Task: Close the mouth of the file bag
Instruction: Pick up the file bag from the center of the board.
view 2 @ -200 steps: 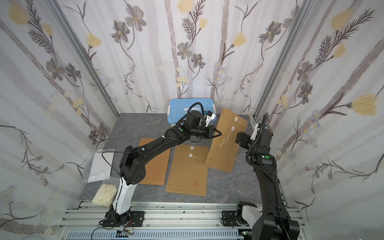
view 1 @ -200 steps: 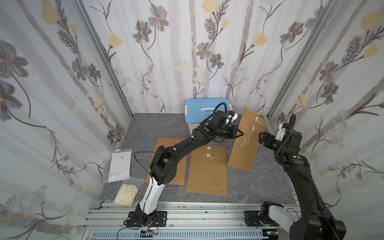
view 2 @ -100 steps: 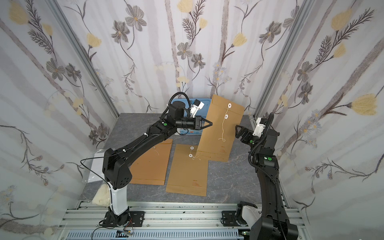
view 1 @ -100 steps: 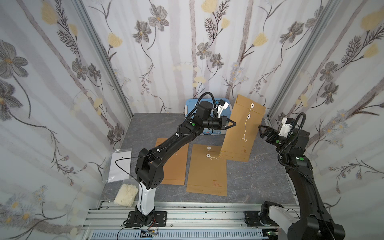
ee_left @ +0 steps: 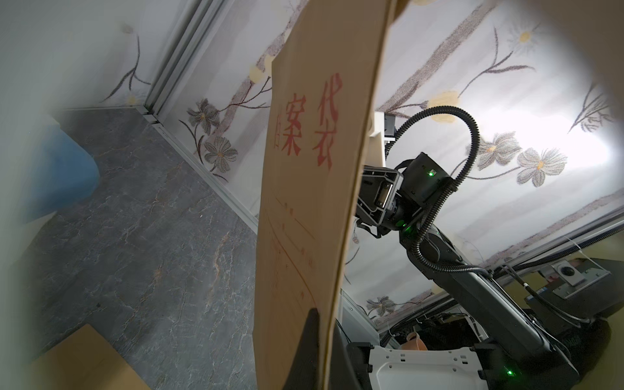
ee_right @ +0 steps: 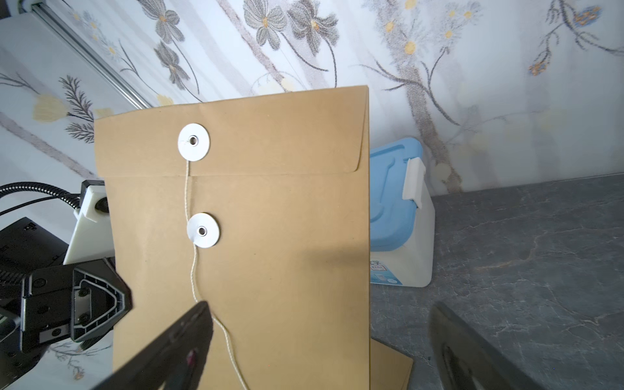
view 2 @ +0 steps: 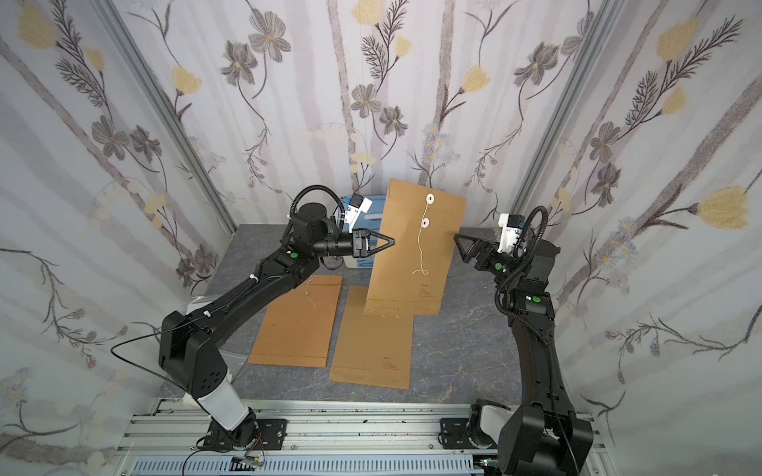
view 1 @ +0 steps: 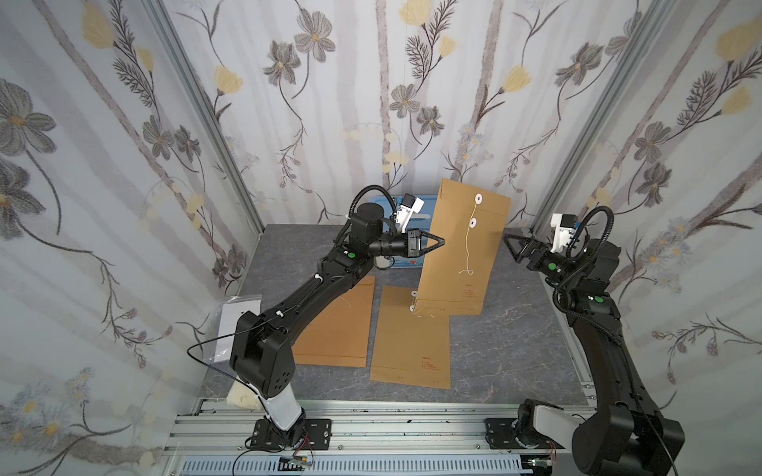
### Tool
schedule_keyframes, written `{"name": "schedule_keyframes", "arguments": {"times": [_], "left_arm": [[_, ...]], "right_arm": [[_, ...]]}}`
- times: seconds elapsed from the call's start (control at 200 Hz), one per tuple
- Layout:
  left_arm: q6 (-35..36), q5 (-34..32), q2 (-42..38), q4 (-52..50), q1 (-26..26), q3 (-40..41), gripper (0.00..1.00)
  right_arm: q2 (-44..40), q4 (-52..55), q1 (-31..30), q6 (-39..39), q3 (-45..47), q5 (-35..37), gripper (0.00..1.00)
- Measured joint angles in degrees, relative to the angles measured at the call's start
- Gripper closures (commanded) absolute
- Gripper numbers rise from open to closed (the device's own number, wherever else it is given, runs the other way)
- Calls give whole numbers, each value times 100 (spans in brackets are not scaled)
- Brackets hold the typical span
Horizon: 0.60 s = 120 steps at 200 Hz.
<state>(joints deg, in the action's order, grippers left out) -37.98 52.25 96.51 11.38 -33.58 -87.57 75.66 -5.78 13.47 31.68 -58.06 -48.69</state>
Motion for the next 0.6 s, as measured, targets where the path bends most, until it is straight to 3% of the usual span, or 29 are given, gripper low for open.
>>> {"name": "schedule_keyframes", "arguments": {"times": [0.28, 0.6], "left_arm": [[-487, 393, -151, 758, 402, 398, 100], [-1008, 601, -251, 1631, 579, 820, 100]], "right_arm": [[378, -262, -474, 151, -396, -667, 2], [658, -168, -857, 81, -750, -704, 5]]}}
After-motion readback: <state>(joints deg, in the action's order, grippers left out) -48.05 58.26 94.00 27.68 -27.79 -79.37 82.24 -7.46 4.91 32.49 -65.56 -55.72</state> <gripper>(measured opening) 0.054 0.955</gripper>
